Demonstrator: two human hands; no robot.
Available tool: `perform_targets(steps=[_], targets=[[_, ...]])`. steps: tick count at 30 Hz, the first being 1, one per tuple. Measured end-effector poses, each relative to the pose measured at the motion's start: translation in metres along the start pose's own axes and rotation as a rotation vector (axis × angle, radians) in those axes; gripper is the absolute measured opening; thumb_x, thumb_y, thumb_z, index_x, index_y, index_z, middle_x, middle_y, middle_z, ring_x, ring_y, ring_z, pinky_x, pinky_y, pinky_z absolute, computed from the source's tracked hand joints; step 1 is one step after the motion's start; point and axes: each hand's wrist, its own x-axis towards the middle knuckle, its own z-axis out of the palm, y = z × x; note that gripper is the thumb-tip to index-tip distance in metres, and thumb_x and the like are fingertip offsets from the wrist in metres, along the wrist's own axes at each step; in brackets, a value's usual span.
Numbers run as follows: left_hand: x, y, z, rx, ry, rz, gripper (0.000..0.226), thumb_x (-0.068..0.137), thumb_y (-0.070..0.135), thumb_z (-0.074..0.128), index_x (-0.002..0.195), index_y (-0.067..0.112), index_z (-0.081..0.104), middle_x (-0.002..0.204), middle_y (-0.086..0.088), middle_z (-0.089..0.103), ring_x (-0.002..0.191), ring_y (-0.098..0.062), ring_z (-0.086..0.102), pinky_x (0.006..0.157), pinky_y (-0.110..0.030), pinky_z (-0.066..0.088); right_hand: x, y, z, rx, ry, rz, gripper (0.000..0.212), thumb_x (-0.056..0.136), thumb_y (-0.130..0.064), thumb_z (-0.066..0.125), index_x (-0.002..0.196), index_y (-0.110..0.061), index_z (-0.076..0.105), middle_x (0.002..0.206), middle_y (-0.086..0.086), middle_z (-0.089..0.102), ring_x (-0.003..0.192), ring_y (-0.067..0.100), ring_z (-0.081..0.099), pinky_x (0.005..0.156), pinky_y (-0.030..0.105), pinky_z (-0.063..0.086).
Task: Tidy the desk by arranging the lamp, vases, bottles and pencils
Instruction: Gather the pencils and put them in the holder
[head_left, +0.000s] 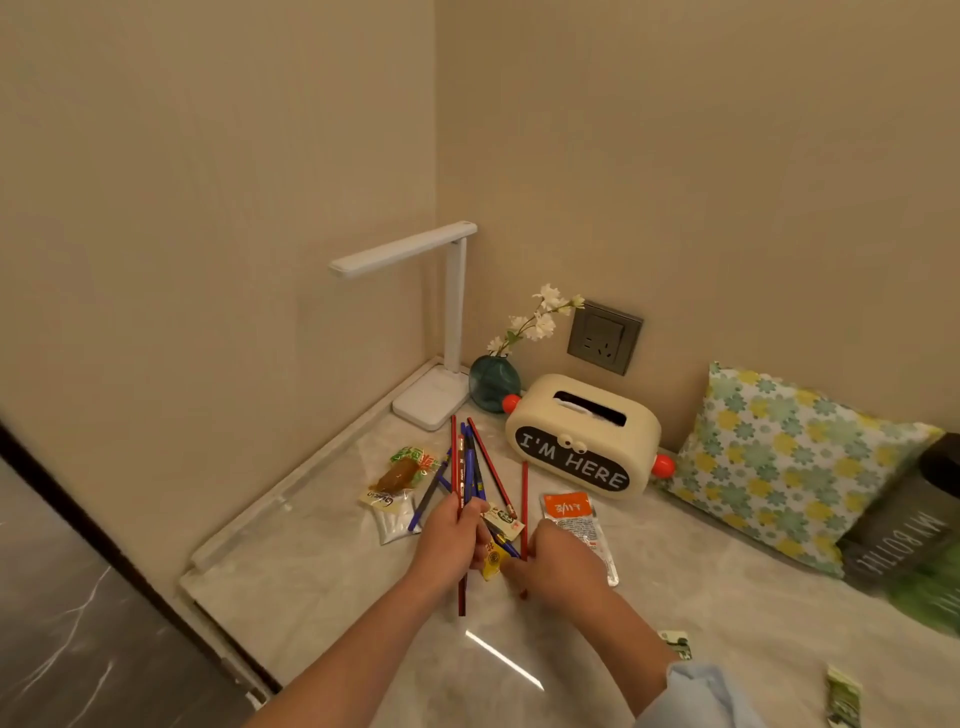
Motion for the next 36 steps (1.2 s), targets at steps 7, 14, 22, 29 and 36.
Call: perform_targets(steps=[7,14,22,29,36], targets=[[0.010,-0.003,0.008,0.077,-0.110,0.054,0.019,0.100,0.021,0.044,0.101,0.014,0.061,0.064,-0.001,0.056,0.042,-0.008,0.047,0.041,-0.024,0.041,-0.001,-0.002,-0.002,-0.141,-0.002,0.042,0.030,0.092,-0.041,0.049,0.097,-0.015,0.063,0.098,0.005,0.067,0.093,0.023,0.064,0.077,0.033,0.051],[0.000,0.016,0.031,0.160,-0.142,0.281,0.022,0.100,0.027,0.044,0.105,0.028,0.065,0.070,0.005,0.055,0.062,-0.003,0.051,0.058,-0.017,0.040,-0.032,0.012,-0.050,0.254,0.298,0.042,0.006,0.085,-0.029,0.055,0.088,-0.024,0.056,0.077,-0.002,0.066,0.069,0.017,0.066,0.061,0.034,0.054],[-0.037,0.065,0.100,0.140,-0.301,0.558,0.022,0.099,0.025,0.045,0.111,0.030,0.062,0.102,0.006,0.062,0.097,-0.003,0.058,0.083,-0.020,0.046,-0.087,0.048,-0.122,0.997,0.500,-0.107,0.009,0.089,-0.016,0.064,0.092,-0.014,0.073,0.072,-0.001,0.073,0.062,0.005,0.064,0.050,0.023,0.052],[-0.078,0.100,0.182,0.292,-0.445,0.743,0.021,0.099,0.026,0.045,0.090,0.042,0.056,0.090,0.009,0.053,0.087,0.001,0.051,0.073,-0.014,0.038,-0.129,0.112,-0.184,1.034,0.712,-0.110,0.014,0.092,-0.018,0.063,0.089,-0.018,0.077,0.075,-0.002,0.073,0.064,0.002,0.065,0.053,0.020,0.051],[-0.127,0.132,0.281,0.405,-0.633,0.840,0.022,0.098,0.024,0.048,0.092,0.017,0.068,0.085,0.005,0.048,0.077,0.000,0.049,0.070,-0.017,0.042,-0.186,0.197,-0.239,0.921,0.819,-0.120,0.016,0.091,-0.016,0.064,0.084,-0.026,0.075,0.082,-0.002,0.076,0.079,0.012,0.071,0.070,0.027,0.059]])
